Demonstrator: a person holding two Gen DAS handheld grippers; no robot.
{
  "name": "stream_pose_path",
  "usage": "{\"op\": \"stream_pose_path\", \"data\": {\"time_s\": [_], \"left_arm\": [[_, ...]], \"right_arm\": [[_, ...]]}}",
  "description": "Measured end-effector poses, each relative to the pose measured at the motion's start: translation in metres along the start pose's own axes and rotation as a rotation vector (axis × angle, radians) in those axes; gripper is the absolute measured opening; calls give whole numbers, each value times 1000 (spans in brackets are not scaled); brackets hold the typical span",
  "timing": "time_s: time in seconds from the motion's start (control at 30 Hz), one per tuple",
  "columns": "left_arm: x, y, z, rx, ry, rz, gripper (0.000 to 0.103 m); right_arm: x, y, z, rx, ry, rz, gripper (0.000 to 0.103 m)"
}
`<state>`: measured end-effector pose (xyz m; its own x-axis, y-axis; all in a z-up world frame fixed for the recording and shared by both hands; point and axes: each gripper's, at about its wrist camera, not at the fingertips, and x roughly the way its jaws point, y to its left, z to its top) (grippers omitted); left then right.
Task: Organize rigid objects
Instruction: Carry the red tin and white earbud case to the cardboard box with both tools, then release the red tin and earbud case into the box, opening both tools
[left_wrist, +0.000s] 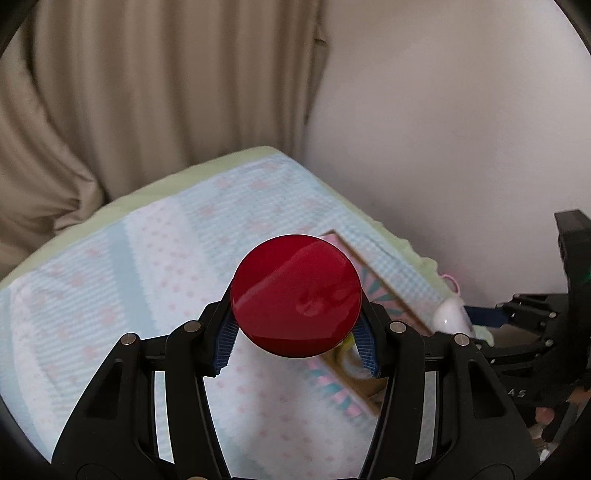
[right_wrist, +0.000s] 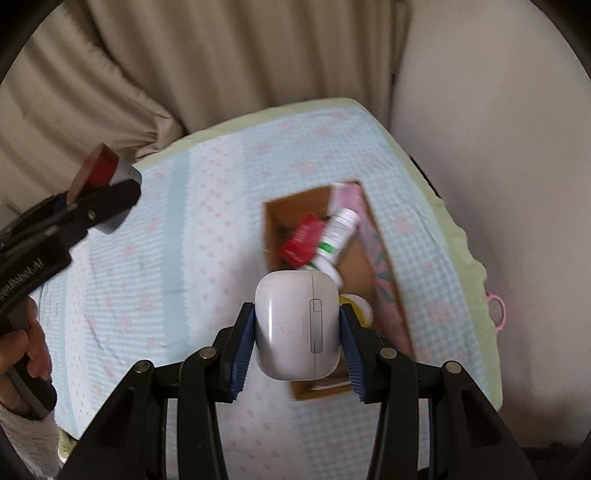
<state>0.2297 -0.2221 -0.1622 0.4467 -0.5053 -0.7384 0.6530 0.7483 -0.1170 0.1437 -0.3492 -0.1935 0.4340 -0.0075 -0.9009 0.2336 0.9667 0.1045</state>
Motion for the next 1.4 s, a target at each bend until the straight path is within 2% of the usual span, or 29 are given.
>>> {"op": "stream_pose_path", "data": {"time_s": [0.17,0.43,0.67,0.87,1.1,1.27,1.3,1.33,1.37,1.4], "left_arm": [[49,-29,12,18,56,-39,51],[129,-58,19,82,153,-80,51],[188,-68,14,146,231,-112,51],[243,-77,3,211,313,-135,51],[277,-80,-3,287,398,-156,51],[290,-80,4,299,465,-157,54],[288,-80,6,303,462,-155,57],[286,-80,8,307,450,-157,79],[283,-79,11,312,434,-157,101],[278,-78,14,316,409,-161,103]], "right_arm": [[23,-52,-7,64,36,-4,41],[68,-99,-16,144,104,8,41],[106,-110,-17,200,150,34,41],[134,-111,-6,235,145,59,41],[168,-100,6,191,129,72,41],[177,-98,8,189,110,79,42],[177,-97,8,184,106,74,54],[175,-97,8,180,91,66,64],[171,-97,7,175,68,60,87],[167,-97,6,177,54,74,103]]}}
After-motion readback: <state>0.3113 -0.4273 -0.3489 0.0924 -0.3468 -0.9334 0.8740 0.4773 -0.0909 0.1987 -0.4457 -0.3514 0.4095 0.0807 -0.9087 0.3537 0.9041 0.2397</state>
